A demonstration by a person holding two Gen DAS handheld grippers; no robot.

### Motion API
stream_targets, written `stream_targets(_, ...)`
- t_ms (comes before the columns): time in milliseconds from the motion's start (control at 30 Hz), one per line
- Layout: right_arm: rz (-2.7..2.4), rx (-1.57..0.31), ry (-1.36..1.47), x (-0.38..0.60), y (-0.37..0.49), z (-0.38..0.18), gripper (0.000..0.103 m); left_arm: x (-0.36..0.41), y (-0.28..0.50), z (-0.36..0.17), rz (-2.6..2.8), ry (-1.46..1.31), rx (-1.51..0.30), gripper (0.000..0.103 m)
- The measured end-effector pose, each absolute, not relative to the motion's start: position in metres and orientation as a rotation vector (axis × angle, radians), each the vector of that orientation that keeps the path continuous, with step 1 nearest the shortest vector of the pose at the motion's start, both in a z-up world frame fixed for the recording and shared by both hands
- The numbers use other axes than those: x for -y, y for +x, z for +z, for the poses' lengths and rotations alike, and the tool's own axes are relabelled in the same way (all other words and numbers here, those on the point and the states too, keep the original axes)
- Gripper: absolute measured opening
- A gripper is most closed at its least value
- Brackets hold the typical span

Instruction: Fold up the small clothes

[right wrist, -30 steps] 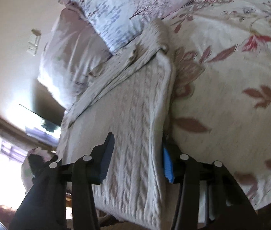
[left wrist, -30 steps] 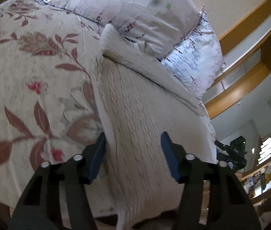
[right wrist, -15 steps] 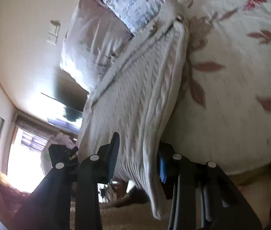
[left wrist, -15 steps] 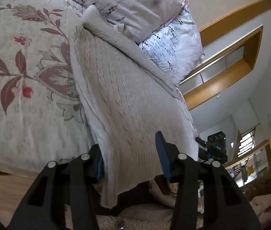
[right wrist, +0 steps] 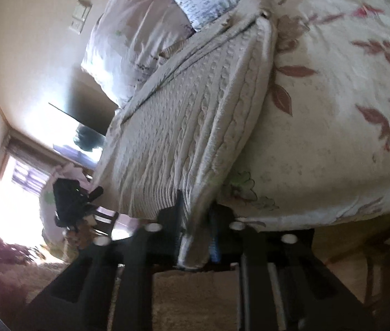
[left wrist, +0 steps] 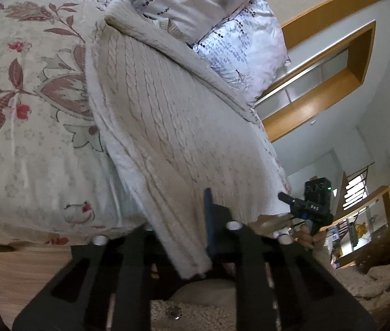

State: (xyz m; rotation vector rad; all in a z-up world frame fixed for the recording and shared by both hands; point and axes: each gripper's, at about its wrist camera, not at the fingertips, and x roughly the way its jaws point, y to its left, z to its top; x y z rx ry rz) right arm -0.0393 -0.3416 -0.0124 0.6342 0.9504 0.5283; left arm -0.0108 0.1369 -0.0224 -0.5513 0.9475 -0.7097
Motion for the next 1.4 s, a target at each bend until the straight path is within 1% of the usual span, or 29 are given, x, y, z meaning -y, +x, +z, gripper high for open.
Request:
stream_targets(133,0.492,-0.834,0.552,0.341,-0.041,0.009,0.008,-0.139,-0.005,-0.012,-0.692,-0.543,-0.91,0.007)
stream_targets(400,0.3,-0.624,0.376,0.34,-0.033,0.047,0.008,-0.144,0.014,0.018,-0.599,-0.477,-0.824,0.006)
stream_targets(600,0.215,-0.523,0.21,0.324,-0.018,0.063,0.008,-0.144,0.038,0.037,-0.463,-0.402,-0.753,0.006)
stream_targets(733,0.156,-0.489,0.104,0.309,0.001,0.074,0.008,-0.129,0.059,0.055,-0.393,-0.296,-0.7,0.006)
stream_targets(1067,0.069,-0.436,0.011,0.3,0.063,0.094,0.007,-0.092,0.125,0.088,-0.279,-0.124,-0.611,0.006)
stream_targets(1400,0.023,-0.432,-0.007,0.296,0.121,0.1,0.007,-0.09,0.184,0.091,-0.221,-0.166,-0.613,0.005)
